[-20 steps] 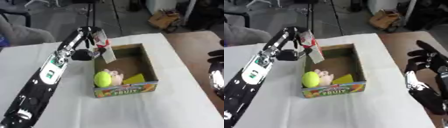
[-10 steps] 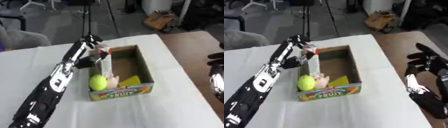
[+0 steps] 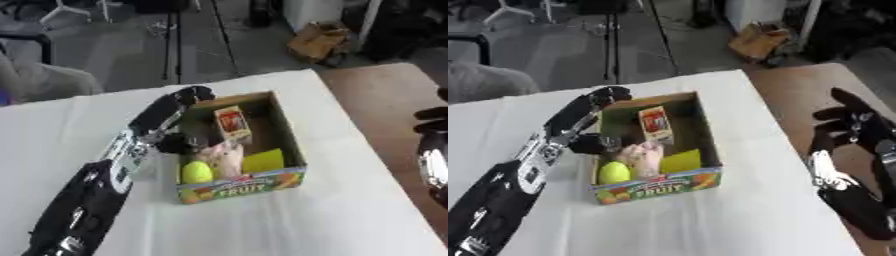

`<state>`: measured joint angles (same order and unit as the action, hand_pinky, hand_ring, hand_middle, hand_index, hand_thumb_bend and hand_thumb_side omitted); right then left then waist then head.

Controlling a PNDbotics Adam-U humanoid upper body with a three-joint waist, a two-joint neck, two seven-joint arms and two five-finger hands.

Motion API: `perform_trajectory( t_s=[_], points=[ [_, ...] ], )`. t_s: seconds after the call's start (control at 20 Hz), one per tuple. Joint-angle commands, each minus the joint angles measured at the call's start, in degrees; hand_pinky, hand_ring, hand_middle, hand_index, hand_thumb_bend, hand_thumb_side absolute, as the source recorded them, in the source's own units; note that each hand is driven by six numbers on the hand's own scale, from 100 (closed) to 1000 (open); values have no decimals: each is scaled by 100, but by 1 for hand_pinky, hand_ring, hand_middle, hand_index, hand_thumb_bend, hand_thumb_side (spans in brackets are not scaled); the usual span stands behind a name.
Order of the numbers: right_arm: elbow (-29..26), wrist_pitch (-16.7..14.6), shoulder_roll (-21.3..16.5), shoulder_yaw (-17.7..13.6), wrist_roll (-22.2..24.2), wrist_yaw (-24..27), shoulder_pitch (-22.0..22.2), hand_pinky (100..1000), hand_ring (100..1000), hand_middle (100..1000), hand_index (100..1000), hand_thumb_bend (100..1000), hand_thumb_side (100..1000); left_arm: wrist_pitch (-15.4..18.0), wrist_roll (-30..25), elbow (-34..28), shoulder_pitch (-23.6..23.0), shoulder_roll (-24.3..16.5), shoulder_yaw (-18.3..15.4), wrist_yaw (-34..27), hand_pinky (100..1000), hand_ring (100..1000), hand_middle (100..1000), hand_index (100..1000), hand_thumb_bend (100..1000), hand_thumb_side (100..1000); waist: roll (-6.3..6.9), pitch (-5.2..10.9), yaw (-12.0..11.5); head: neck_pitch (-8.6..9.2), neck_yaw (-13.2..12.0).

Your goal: Pick up objects on the table and place them in the box.

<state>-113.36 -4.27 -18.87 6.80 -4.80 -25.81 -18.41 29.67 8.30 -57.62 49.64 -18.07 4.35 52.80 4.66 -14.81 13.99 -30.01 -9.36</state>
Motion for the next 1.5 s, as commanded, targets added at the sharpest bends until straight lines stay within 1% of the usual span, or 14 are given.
perform_trajectory(
  t_s=[0.05, 0.2, 0.35, 0.45, 0.5, 0.6, 0.7, 0.75, 0.8, 0.85, 0.9, 1.0, 1.25, 1.5],
  points=[
    [-123, -9, -30, -29, -4, 10, -58, 563, 680, 712, 973, 100, 537, -38, 304, -387, 1, -73, -149, -784, 696, 805, 852, 881, 643, 830, -28, 119, -47, 64, 30],
    [-123, 8, -37, -62, -25, -9, -38, 564, 680, 712, 973, 100, 536, -181, 299, -1094, -265, -216, -204, -2293, 674, 791, 844, 872, 625, 840, -47, 139, -129, 54, 89],
    [-123, 30, -62, -99, -55, -30, 4, 565, 680, 713, 972, 100, 536, -458, -43, -2056, -682, -502, -312, -3601, 678, 788, 843, 883, 588, 841, -69, 178, -244, 25, 169],
    [-123, 43, -73, -121, -71, -47, 22, 566, 681, 713, 971, 100, 530, -672, -372, -2642, -991, -669, -453, -4159, 684, 796, 848, 892, 567, 845, -79, 205, -319, 7, 211],
    [-123, 50, -85, -134, -78, -58, 31, 566, 681, 714, 970, 100, 535, -825, -440, -2905, -1262, -761, -603, -4300, 681, 795, 852, 896, 548, 871, -88, 225, -393, 2, 256],
    [-123, 66, -112, -155, -90, -76, 48, 566, 681, 714, 970, 100, 533, -982, -494, -3525, -1871, -858, -850, -4854, 675, 793, 854, 898, 535, 900, -106, 249, -502, -10, 323],
    [-123, 84, -130, -169, -104, -89, 64, 566, 681, 714, 970, 100, 532, -1150, -513, -3953, -2297, -914, -1042, -5274, 673, 792, 853, 898, 524, 912, -118, 265, -561, -24, 357],
    [-123, 90, -134, -172, -108, -93, 69, 566, 681, 714, 970, 100, 532, -1224, -531, -4084, -2401, -928, -1097, -5395, 673, 792, 853, 898, 524, 912, -121, 269, -573, -29, 364],
    [-123, 108, -152, -186, -115, -103, 95, 566, 681, 714, 969, 100, 529, -1328, -514, -4148, -2672, -902, -1205, -5480, 667, 789, 852, 904, 462, 978, -128, 285, -640, -70, 377],
    [-123, 120, -165, -193, -119, -113, 114, 566, 681, 714, 969, 100, 529, -1398, -501, -4226, -2857, -884, -1285, -5531, 667, 789, 852, 904, 462, 978, -131, 298, -672, -96, 381],
    [-123, 132, -161, -210, -138, -121, 118, 565, 680, 714, 969, 100, 528, -1519, -452, -4290, -3164, -771, -1422, -5578, 660, 786, 849, 908, 417, 1000, -143, 298, -739, -101, 419],
    [-123, 147, -160, -222, -165, -133, 126, 565, 680, 714, 969, 100, 526, -1716, -375, -4535, -3548, -587, -1638, -5630, 658, 785, 847, 906, 417, 1000, -159, 300, -805, -124, 453],
    [-123, 176, -158, -240, -201, -148, 150, 564, 680, 714, 969, 100, 526, -1973, -155, -5156, -4021, -168, -1984, -5620, 658, 782, 842, 903, 408, 1000, -184, 300, -896, -151, 471],
    [-123, 182, -156, -248, -223, -149, 159, 564, 679, 713, 968, 100, 526, -2065, -264, -5435, -4252, 136, -2079, -5512, 651, 775, 828, 899, 399, 1000, -206, 301, -954, -177, 476]
  ],
)
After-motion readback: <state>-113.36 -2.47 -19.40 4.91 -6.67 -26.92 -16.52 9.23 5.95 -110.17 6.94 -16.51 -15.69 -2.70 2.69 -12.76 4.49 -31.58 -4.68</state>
